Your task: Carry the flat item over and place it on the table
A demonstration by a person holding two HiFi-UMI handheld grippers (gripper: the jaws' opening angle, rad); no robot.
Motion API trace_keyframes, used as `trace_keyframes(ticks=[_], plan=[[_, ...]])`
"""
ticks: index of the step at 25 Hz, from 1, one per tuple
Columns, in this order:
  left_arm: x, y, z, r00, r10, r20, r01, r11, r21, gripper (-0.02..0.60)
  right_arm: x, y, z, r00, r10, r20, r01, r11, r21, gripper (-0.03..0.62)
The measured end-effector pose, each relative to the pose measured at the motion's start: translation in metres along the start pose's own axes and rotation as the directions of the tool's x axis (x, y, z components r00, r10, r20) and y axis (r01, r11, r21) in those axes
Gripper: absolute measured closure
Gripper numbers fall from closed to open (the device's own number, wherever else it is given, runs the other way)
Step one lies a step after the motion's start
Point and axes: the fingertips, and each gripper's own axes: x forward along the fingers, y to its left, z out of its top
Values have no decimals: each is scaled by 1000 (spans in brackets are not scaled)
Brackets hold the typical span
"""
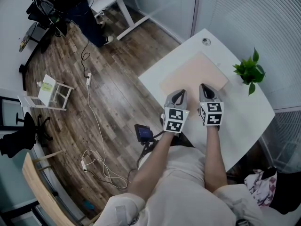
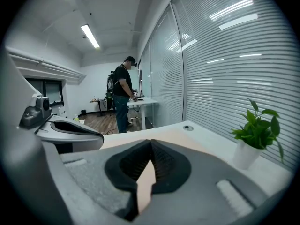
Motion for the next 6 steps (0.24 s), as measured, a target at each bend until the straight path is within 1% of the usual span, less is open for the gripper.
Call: trace_keyframes(ticks=[6], plan=[[0, 3, -2, 1000, 7, -1, -7, 999, -42, 572, 1, 1, 0, 1000, 6, -3, -6, 1000, -10, 594]])
